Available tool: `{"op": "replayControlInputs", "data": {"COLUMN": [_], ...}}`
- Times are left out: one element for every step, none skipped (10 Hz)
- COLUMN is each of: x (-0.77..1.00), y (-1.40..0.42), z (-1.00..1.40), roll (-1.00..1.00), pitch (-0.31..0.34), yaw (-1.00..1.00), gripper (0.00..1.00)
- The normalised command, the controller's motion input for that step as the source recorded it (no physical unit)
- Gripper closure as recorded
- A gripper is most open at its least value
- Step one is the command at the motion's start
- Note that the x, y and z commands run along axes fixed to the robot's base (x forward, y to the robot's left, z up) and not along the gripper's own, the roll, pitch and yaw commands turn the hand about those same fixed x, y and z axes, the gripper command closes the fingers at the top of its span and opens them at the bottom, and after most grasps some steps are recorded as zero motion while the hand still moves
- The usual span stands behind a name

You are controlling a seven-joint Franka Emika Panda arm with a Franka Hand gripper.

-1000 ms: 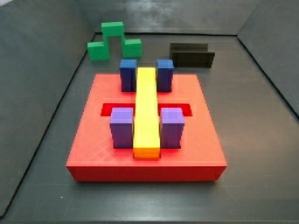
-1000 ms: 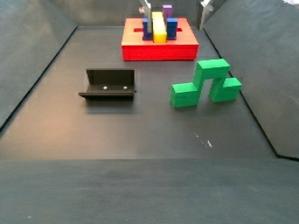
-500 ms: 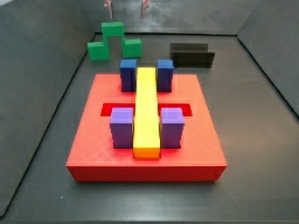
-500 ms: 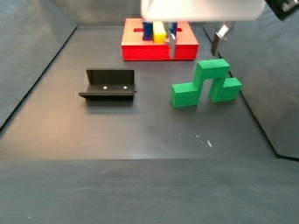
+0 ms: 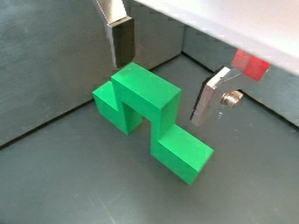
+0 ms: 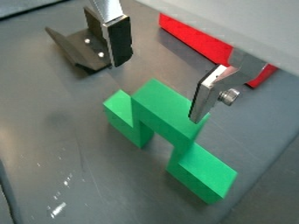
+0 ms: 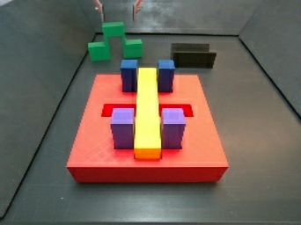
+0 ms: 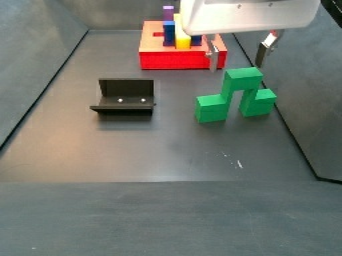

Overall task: Pick up the green object. Move up. Move to above the board. Insert the green object.
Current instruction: Pick up the green object.

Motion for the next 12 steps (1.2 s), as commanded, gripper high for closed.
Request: {"op": "replayControlInputs", "data": {"x": [0.0,0.0,-0.17,-0.25,-0.25,-0.15,-0.06,0.0,0.0,0.0,0.0,0.0], "y": [0.0,0.0,0.0,0.0,0.0,0.0,0.0,0.0,0.0,0.05,0.1,0.12], "z": [-0.04,-0.03,-0.06,-0.07,-0.07,-0.03,-0.04,-0.1,-0.15,-0.2,-0.22,-0.23], "roll": [0.01,0.04,0.05,0.05,0.02,0.0,0.01,0.04,0.07,0.1,0.11,0.12], "pitch": [0.0,0.0,0.0,0.0,0.0,0.0,0.0,0.0,0.0,0.0,0.0,0.0], "yaw": [0.0,0.0,0.0,0.0,0.0,0.0,0.0,0.02,0.07,0.11,0.13,0.15], "gripper": [0.0,0.0,0.0,0.0,0.0,0.0,0.0,0.0,0.0,0.0,0.0,0.0]}}
